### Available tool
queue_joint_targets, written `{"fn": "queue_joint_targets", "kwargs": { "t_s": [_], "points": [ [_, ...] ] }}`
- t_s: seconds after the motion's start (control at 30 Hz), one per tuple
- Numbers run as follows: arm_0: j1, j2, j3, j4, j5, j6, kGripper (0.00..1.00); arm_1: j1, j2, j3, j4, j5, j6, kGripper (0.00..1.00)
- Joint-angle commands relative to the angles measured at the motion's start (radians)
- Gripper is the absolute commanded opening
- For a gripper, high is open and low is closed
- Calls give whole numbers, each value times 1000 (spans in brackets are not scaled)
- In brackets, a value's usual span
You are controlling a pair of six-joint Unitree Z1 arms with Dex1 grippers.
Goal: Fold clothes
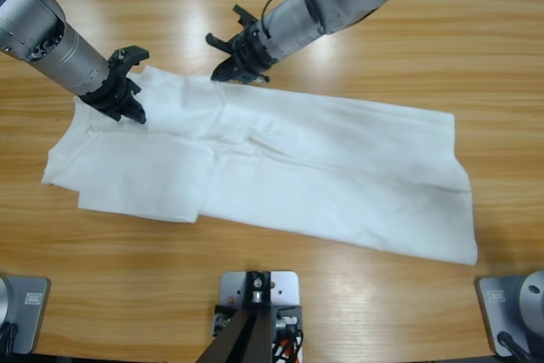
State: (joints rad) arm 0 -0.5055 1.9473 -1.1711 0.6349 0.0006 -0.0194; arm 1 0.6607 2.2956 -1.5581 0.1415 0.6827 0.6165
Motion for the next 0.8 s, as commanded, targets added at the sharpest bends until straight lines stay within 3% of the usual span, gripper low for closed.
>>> {"fn": "queue_joint_targets", "kwargs": {
  "t_s": [0.03,0.53,0.57,0.6,0.63,0.67,0.8],
  "points": [
    [9,41,18,-17,-8,9,0,9,49,20,52,-38,0,0],
    [8,44,19,-20,-8,9,0,-15,22,62,92,-149,2,0],
    [9,42,17,-20,-8,9,0,-16,12,63,105,-160,3,278],
    [9,40,16,-20,-8,9,0,-16,-6,64,113,-176,2,729],
    [9,38,15,-20,-8,9,0,-16,-29,63,115,-194,-1,929],
    [9,36,15,-20,-8,9,0,-16,-56,63,116,-207,-5,998],
    [7,36,21,-22,-10,9,0,27,-181,111,122,-273,-26,976]
  ]
}}
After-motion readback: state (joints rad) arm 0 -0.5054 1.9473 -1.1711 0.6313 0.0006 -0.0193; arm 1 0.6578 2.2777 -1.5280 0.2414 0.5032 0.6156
